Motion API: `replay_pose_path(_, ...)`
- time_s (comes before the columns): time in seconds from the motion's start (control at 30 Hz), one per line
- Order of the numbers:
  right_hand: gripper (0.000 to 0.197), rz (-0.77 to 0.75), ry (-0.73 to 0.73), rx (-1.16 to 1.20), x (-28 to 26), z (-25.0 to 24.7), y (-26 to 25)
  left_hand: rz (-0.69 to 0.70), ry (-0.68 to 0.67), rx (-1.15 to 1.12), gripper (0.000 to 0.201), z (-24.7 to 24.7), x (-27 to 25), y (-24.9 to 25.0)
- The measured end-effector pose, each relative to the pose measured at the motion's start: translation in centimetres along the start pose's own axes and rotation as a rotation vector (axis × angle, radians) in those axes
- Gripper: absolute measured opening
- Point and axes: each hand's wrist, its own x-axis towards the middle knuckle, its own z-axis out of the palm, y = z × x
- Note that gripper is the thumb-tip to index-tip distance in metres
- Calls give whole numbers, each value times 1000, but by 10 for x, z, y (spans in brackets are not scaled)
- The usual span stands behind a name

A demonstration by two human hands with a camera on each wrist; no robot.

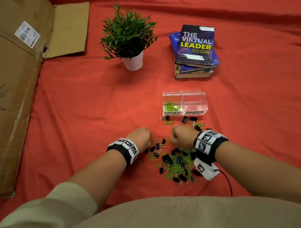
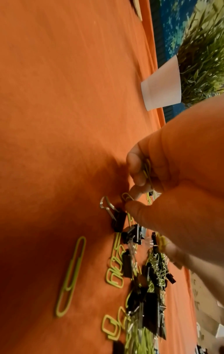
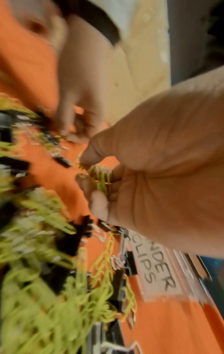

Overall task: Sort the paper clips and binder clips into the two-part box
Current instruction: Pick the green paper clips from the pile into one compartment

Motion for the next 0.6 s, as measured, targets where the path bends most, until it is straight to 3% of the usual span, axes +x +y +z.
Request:
replay_pose_path(0.13,16,30,180,212,0,-51,8,-27,-22,-40,25,4,-2,1)
replay_pose_path(0.27,11,53,349,139,15,-90,0,-27,-41,-130,17,5,-5,1)
replay_pose_path(0.43,17,57,379,-129,35,-92,-9,-77,40,-402,13,-11,-5,5)
replay_pose_path(0.6,21,17,454,-50,30,-78,-4,-70,166,-493,7,-44,11,15)
